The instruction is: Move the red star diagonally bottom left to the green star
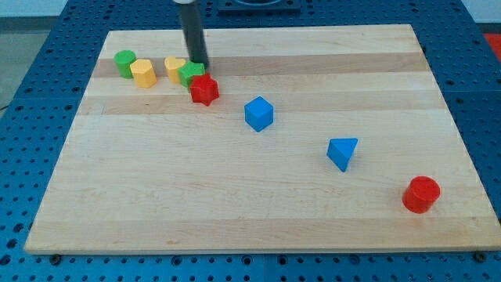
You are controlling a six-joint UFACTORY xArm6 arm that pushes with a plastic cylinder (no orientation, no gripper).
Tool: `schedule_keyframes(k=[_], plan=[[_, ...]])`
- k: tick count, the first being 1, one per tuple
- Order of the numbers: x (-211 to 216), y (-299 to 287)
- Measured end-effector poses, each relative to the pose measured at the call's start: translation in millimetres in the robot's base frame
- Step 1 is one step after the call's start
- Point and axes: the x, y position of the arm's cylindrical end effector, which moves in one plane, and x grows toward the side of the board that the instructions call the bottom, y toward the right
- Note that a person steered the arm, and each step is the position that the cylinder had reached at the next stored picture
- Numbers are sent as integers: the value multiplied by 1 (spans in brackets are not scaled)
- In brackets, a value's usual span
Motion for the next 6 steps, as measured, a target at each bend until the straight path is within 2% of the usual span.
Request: schedule_keyframes(k=[1,4,5,6], plan=[[20,49],[60,34],[62,12],[43,-14]])
